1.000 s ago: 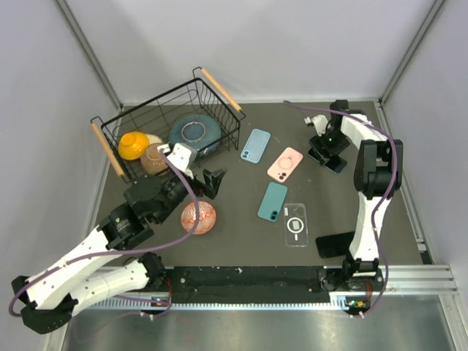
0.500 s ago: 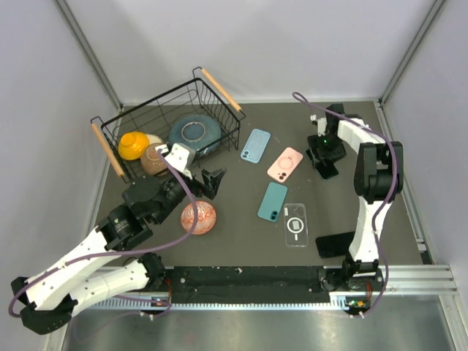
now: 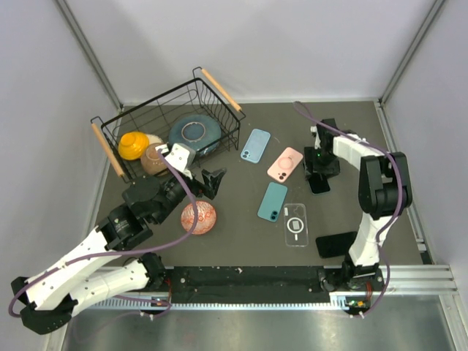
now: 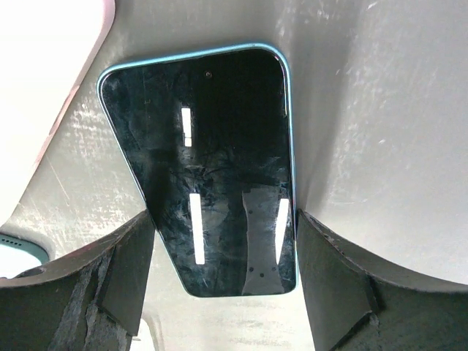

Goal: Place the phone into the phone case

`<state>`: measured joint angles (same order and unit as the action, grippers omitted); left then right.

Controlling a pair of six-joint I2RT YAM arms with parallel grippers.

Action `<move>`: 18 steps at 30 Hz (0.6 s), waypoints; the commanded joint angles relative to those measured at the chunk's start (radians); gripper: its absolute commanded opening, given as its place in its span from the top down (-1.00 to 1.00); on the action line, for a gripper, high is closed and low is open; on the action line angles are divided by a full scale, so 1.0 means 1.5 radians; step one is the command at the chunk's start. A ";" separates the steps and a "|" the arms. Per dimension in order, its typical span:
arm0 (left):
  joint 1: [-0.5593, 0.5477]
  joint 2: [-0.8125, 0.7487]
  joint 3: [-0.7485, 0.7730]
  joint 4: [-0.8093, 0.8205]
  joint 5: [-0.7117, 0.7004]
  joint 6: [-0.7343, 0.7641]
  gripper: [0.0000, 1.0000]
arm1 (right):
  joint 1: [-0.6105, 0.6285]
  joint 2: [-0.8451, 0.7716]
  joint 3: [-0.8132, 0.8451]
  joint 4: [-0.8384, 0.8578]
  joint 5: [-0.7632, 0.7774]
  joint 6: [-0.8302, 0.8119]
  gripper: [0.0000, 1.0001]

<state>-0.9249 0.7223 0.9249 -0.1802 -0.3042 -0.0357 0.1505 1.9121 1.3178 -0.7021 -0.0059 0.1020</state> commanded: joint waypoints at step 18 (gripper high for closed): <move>-0.003 0.003 -0.003 0.027 -0.001 -0.004 -0.78 | 0.020 -0.237 -0.154 -0.007 -0.066 0.126 0.42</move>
<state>-0.9249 0.7311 0.9249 -0.1802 -0.3046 -0.0353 0.1616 1.6482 1.1072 -0.7105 -0.0734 0.2428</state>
